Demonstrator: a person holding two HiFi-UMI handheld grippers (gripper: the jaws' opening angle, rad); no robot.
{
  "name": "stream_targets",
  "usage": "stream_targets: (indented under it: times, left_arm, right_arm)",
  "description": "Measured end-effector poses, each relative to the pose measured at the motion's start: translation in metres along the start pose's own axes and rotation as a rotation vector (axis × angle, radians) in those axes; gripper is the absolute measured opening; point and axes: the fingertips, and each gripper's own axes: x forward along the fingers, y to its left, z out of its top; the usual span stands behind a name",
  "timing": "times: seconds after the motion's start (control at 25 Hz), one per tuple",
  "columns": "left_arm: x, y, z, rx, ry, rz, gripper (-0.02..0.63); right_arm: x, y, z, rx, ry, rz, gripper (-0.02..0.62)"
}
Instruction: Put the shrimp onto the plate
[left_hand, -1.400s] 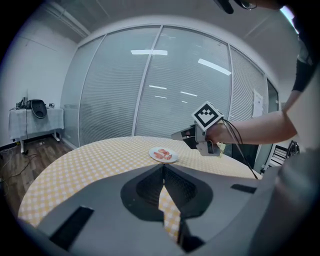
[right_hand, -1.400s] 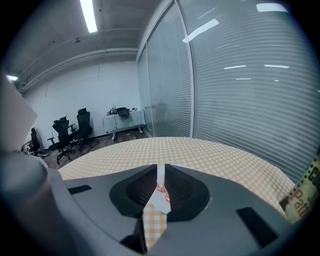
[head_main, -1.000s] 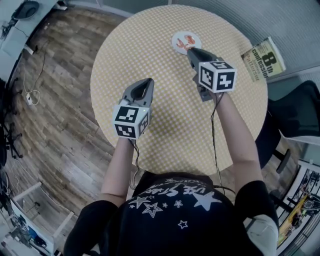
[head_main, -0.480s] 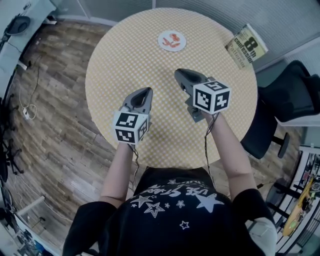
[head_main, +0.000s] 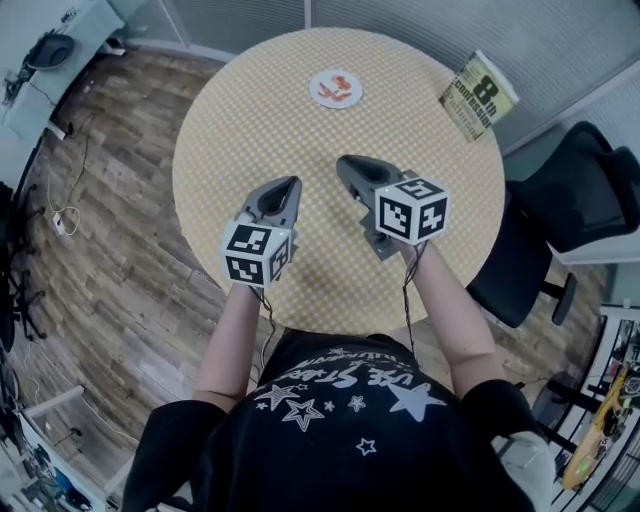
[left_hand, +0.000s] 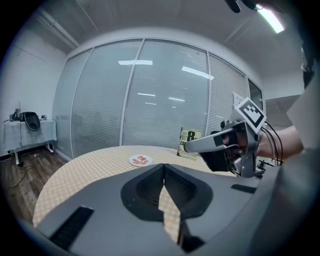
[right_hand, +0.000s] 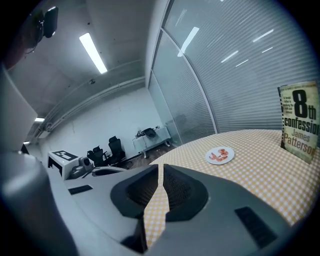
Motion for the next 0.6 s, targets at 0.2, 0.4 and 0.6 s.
stream_targets:
  times: [0.2, 0.4, 0.6]
  left_arm:
    - [-0.02, -0.028, -0.002, -0.007, 0.004, 0.048, 0.006]
    - [-0.031, -0.067, -0.018, -0.016, 0.028, 0.055, 0.006]
    - [-0.042, -0.107, -0.016, 0.008, 0.014, 0.051, 0.006]
  right_arm:
    - [-0.031, 0.012, -0.008, 0.017, 0.007, 0.032, 0.046]
    - [-0.066, 0.021, -0.022, -0.012, 0.019, 0.063, 0.046]
    - [-0.104, 0.025, -0.023, -0.023, -0.015, 0.083, 0.046]
